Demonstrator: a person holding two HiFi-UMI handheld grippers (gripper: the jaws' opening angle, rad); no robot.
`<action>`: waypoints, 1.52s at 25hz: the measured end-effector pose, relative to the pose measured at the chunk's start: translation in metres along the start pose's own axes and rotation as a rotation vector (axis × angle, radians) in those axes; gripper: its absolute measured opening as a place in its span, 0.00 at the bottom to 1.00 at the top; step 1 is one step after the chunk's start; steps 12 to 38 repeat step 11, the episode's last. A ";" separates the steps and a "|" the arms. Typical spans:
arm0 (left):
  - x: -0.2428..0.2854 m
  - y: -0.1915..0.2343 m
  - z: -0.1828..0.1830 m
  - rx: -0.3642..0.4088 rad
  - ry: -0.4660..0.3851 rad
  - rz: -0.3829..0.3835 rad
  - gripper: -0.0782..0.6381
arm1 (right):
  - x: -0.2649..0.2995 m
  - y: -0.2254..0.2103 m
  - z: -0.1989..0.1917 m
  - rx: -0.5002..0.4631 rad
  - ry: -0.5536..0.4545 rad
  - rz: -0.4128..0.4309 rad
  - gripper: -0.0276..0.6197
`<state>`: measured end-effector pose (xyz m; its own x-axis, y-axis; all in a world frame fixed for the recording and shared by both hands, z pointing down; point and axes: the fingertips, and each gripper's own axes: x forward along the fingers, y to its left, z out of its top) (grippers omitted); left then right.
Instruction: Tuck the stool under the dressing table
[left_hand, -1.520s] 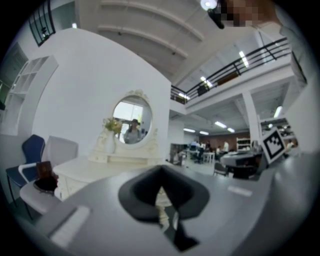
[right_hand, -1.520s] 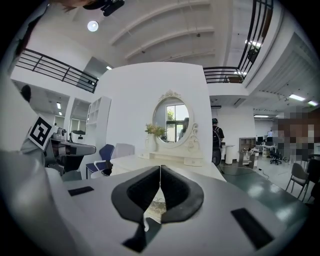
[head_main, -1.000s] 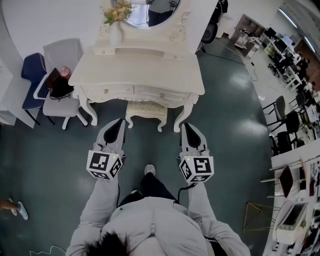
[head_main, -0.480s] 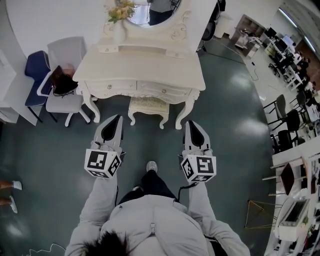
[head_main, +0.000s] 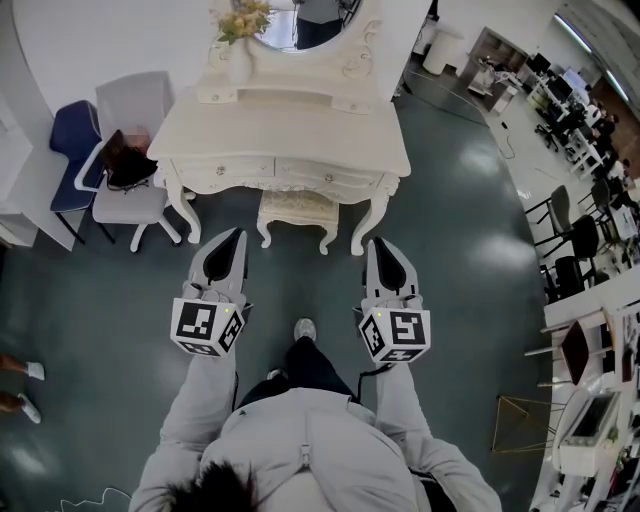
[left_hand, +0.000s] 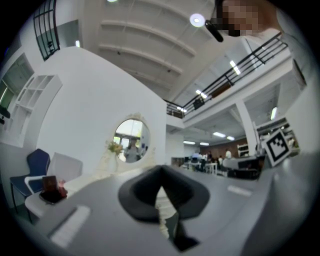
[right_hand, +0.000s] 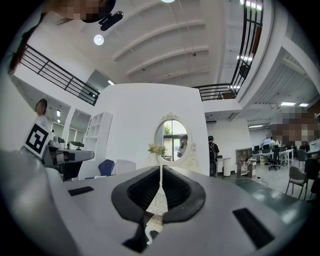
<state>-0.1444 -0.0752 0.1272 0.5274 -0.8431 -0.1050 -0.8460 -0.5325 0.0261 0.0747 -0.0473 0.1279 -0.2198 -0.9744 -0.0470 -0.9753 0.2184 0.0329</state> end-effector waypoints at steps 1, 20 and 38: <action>-0.001 0.000 0.000 -0.001 -0.002 0.002 0.12 | 0.000 0.002 0.000 -0.001 -0.001 0.001 0.05; -0.004 0.006 0.001 -0.010 -0.012 0.008 0.12 | 0.003 0.010 0.002 0.002 -0.008 0.003 0.05; -0.004 0.006 0.001 -0.010 -0.012 0.008 0.12 | 0.003 0.010 0.002 0.002 -0.008 0.003 0.05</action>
